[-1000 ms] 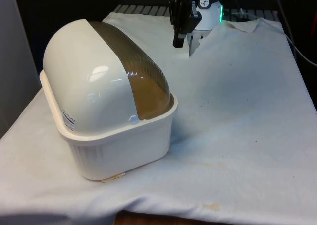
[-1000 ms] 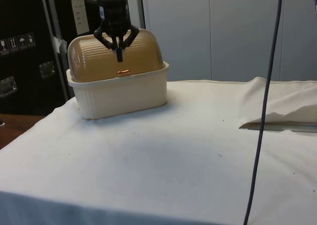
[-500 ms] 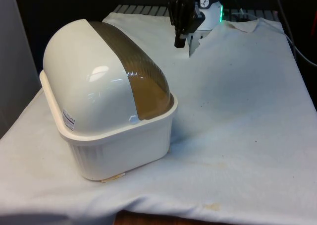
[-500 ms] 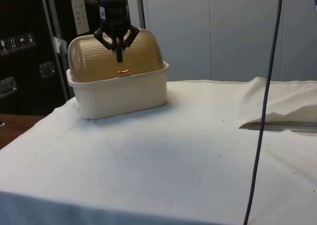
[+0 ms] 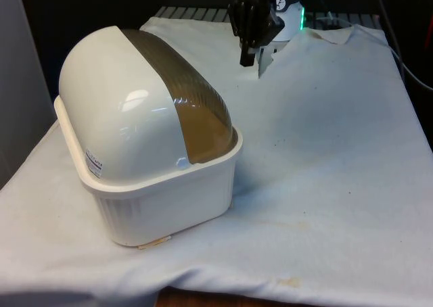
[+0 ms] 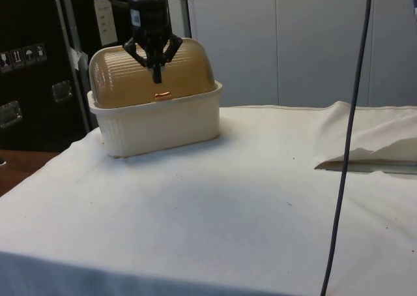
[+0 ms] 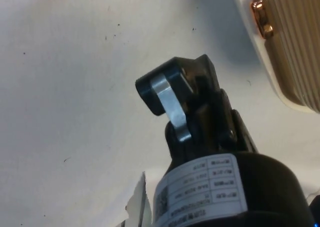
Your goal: Open the lid, then close it.
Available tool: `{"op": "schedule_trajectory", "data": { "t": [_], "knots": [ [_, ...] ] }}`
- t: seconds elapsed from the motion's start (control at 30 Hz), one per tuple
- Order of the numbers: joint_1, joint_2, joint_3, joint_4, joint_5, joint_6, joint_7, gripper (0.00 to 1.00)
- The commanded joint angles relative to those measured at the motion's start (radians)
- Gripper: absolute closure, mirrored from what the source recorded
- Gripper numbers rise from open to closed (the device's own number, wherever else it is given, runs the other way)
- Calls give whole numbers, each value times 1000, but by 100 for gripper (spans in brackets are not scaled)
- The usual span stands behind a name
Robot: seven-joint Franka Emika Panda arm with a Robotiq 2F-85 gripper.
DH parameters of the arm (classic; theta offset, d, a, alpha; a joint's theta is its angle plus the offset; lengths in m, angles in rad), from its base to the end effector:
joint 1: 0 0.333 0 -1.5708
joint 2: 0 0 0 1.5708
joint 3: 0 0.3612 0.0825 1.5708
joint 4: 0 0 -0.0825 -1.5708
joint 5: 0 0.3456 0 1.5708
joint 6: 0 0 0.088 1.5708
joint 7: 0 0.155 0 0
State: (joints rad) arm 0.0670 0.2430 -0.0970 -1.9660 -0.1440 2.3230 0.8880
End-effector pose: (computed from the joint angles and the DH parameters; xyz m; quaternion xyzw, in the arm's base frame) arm 0.5986 -0.0228 0.3814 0.9133 -0.3977 0.0795 0.0371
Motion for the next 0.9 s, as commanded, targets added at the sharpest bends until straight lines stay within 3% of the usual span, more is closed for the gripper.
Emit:
{"op": "schedule_trajectory", "data": {
  "t": [0.0,0.07,0.1,0.37,0.4,0.43,0.7,0.73,0.77,0.87],
  "knots": [
    [-4,0,7,-3,18,10,-26,100],
    [-4,1,8,-3,20,10,-50,100],
    [0,2,0,0,2,1,-32,100],
    [-4,5,9,-3,25,12,-120,100],
    [0,5,1,0,5,2,-103,100],
    [-4,5,9,-3,25,13,-128,100],
    [-5,10,10,-4,27,15,-195,100],
    [0,9,2,0,6,3,-172,100],
    [-5,10,10,-4,27,15,-203,100],
    [-4,12,10,-4,29,16,-236,100]
  ]
}}
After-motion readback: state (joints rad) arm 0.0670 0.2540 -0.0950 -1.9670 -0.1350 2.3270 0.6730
